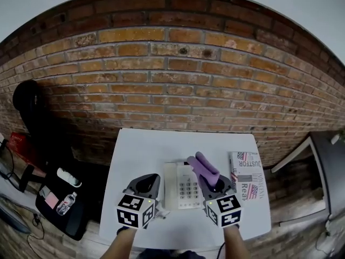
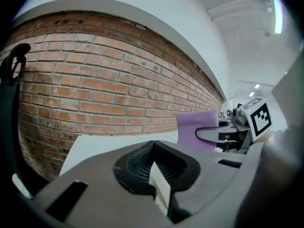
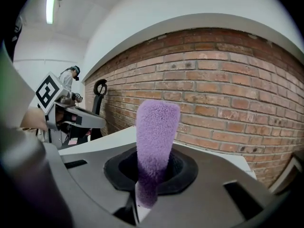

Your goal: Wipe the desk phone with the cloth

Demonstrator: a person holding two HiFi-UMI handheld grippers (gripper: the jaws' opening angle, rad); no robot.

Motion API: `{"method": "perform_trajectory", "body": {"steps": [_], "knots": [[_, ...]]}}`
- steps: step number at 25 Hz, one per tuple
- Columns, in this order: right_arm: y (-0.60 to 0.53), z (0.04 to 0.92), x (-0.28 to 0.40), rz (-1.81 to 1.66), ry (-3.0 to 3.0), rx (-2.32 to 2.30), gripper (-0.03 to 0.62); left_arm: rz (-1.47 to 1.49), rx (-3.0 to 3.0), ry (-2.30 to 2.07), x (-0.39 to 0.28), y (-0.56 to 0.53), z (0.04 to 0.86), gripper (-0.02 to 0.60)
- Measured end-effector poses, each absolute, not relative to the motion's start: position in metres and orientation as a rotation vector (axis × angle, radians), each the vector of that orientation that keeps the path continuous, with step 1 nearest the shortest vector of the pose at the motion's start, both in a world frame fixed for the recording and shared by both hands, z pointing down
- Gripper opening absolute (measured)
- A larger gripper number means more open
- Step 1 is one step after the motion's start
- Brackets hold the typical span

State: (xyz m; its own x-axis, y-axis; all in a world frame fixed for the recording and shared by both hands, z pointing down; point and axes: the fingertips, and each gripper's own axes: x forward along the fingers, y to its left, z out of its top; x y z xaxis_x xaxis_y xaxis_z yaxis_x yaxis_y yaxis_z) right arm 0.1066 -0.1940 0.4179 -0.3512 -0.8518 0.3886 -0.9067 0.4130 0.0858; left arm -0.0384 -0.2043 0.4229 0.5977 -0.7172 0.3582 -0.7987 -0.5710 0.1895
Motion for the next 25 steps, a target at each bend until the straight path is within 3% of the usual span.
{"method": "perform_trajectory", "body": {"steps": [25], "knots": [[-0.276, 0.495, 0.105, -0.132, -1.994, 0.937, 0.044, 0.377, 2.326, -1.398, -0.024, -0.210, 0.452, 0.005]]}}
